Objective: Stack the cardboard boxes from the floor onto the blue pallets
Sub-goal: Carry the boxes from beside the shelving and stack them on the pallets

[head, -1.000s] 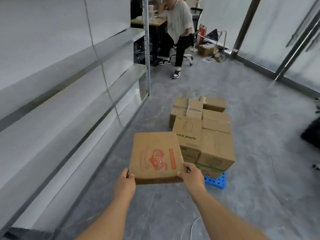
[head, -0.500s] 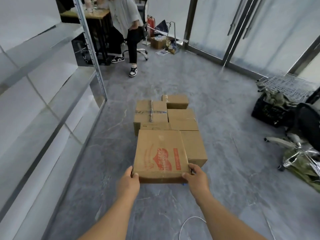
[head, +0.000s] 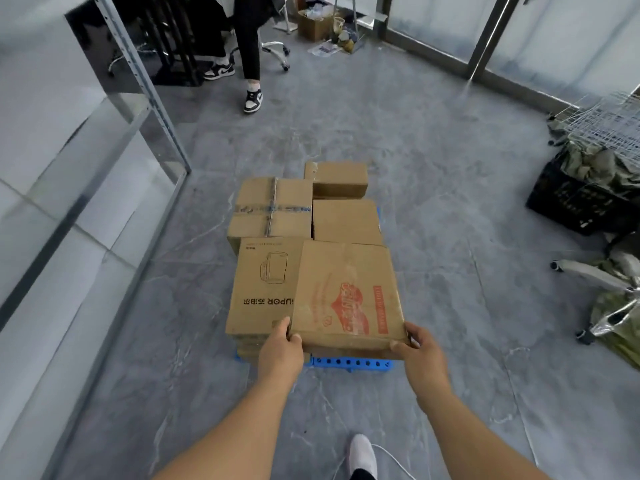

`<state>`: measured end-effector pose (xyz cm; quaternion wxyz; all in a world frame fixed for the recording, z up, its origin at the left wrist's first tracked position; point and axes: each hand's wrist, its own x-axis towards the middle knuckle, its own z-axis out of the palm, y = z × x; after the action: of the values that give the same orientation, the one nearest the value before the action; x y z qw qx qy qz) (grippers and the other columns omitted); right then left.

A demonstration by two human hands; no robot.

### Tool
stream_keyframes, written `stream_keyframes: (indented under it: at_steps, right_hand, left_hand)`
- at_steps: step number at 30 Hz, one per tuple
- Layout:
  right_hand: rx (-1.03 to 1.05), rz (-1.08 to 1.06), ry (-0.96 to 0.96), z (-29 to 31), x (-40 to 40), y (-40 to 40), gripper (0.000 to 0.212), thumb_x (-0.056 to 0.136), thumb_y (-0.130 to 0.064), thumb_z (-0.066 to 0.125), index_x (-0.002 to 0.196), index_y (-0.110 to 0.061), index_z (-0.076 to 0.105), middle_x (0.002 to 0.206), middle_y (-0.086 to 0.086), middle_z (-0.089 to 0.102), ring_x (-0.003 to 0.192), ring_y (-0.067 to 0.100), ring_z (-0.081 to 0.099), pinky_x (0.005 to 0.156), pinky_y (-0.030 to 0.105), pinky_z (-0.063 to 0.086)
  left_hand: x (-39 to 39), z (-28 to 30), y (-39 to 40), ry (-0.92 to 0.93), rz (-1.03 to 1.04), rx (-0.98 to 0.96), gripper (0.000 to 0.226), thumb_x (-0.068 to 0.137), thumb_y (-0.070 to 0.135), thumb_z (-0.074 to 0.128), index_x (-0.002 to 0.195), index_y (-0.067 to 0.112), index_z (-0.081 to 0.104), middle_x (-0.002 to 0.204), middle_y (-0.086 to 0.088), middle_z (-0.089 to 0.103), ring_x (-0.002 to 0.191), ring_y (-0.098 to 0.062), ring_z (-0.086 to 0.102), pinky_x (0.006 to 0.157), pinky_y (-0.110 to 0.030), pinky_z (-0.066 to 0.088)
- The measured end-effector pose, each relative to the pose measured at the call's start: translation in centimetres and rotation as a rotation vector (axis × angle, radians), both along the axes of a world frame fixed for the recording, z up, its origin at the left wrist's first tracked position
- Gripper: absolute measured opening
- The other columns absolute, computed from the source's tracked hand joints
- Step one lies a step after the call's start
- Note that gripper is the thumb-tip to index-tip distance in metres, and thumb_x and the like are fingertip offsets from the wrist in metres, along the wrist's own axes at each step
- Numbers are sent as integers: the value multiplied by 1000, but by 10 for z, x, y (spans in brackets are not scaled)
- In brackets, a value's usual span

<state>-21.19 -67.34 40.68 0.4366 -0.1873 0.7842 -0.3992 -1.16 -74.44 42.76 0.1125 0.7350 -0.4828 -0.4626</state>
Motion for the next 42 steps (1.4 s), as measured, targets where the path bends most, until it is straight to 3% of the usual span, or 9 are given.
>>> stream_keyframes:
  at_steps: [6,9,14,21,28,31,35,38,42]
  right_hand:
    - [12,36,-42,-52,-68,-53,46,84,2,59,126,-14,53,98,-10,62,85,1,56,66,16,40]
    - [27,35,-72,-81,-90,-75,46,84,4,58,125,-15,53,100,-8,61,87,1,56,67,15,40]
    - [50,77,-94,-120,-108,-102,44,84,4,60,119,-21,55,102,-7,61,101,9,56,67,13,39]
    - [98,122,-138,-156,-103,-109,49,82,8,55,124,-17,53,119,2,60,109,11,56,78,22,43]
    - [203,183,-70,-170,-93,-104,50,85,6,52,128,-20,49,124,-1,56,108,11,53,72,16,41]
    - [243,217,-16,-168,-86,-101,58,87,4,52,138,-23,41,135,0,49,117,12,49,82,21,39]
    - [225,205,28,-159,-75,-99,56,87,4,50,135,-25,43,111,-11,54,85,-2,47,67,14,39]
    - [226,205,12,-146,-64,-98,57,89,1,49,140,-23,37,130,-4,53,106,10,54,82,23,42]
    - [190,175,1,-129,-46,-94,55,89,0,50,140,-19,38,138,3,45,114,13,47,85,25,35]
  left_hand:
    - [-63,-58,-52,-75,-44,11,45,99,22,36,144,24,32,143,-3,44,118,-21,50,79,-24,38]
    - [-84,-86,-73,-121,-70,23,45,99,23,35,144,25,31,144,-3,41,115,-23,52,77,-27,40]
    - [-97,-130,-91,-189,-67,72,45,99,23,36,144,24,32,150,-3,31,128,-25,42,101,-37,39]
    - [-95,-167,-86,-218,-6,109,46,98,15,37,144,18,33,143,-6,36,126,-24,42,94,-34,41]
    - [-94,-179,-84,-244,10,195,58,94,3,35,148,21,24,148,-3,27,122,-22,44,74,-23,37]
    - [-93,-177,-83,-216,26,206,63,93,0,35,149,24,19,154,0,20,130,-21,39,76,-22,35]
    - [-83,-166,-81,-150,37,193,67,91,-4,34,149,25,17,156,-1,17,137,-22,31,95,-29,43]
    - [-73,-152,-78,-148,33,181,68,90,-6,33,149,25,18,156,-2,18,139,-22,28,96,-29,39]
    - [-55,-139,-71,-143,42,150,67,90,-3,39,149,24,19,155,-4,19,135,-23,34,74,-19,36]
